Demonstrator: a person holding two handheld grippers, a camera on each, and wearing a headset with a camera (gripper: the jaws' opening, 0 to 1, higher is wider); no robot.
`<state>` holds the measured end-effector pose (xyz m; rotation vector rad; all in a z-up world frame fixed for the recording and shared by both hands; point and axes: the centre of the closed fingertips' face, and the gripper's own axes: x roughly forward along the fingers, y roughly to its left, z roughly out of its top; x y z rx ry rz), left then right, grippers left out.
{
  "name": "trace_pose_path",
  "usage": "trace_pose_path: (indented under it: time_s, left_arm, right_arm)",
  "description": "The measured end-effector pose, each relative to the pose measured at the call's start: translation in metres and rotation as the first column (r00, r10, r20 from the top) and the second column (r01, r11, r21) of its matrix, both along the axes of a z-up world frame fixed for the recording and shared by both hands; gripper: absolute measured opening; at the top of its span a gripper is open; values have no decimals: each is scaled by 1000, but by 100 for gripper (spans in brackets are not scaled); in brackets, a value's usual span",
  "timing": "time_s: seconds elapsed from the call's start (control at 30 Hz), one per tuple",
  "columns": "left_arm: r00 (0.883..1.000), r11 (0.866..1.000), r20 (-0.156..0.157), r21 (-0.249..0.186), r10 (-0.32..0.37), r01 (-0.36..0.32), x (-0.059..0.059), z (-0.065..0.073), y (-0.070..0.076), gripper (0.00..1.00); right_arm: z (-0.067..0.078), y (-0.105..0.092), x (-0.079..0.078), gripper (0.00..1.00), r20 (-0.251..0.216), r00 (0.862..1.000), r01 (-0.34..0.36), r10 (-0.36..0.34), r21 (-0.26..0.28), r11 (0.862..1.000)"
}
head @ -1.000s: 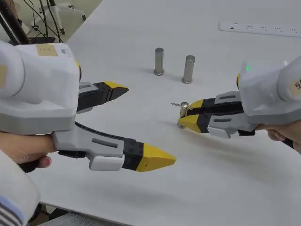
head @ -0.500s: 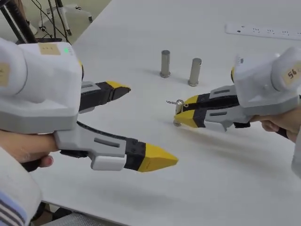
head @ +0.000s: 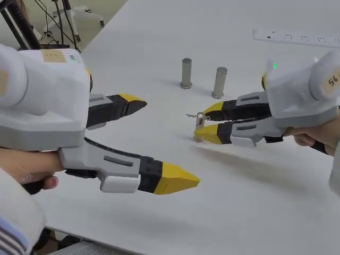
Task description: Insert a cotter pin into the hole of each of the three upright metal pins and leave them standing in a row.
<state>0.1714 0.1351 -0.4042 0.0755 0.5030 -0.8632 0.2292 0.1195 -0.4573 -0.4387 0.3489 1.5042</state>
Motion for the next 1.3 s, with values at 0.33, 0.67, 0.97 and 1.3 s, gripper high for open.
trace_pose_path:
  time_s: [0.33, 0.67, 0.97, 1.3]
  left_arm:
    - [999, 998, 27, -51, -23, 25, 0, 16, 1, 99]
    - [999, 995, 29, -95, -32, 35, -8, 22, 9, 99]
    - [1000, 995, 12, -98, -21, 22, -11, 27, 10, 99]
    - [1000, 994, 6, -111, -16, 17, -12, 38, 16, 99]
  right_arm:
    - [28, -23, -29, 60, -52, 998, 39, -39, -10, 999]
    - [33, -68, -55, 85, -81, 979, 182, -189, -86, 979]
    - [45, -104, -62, 85, -116, 917, 373, -381, -89, 924]
    - [54, -137, -69, 87, -157, 834, 524, -530, -79, 848]
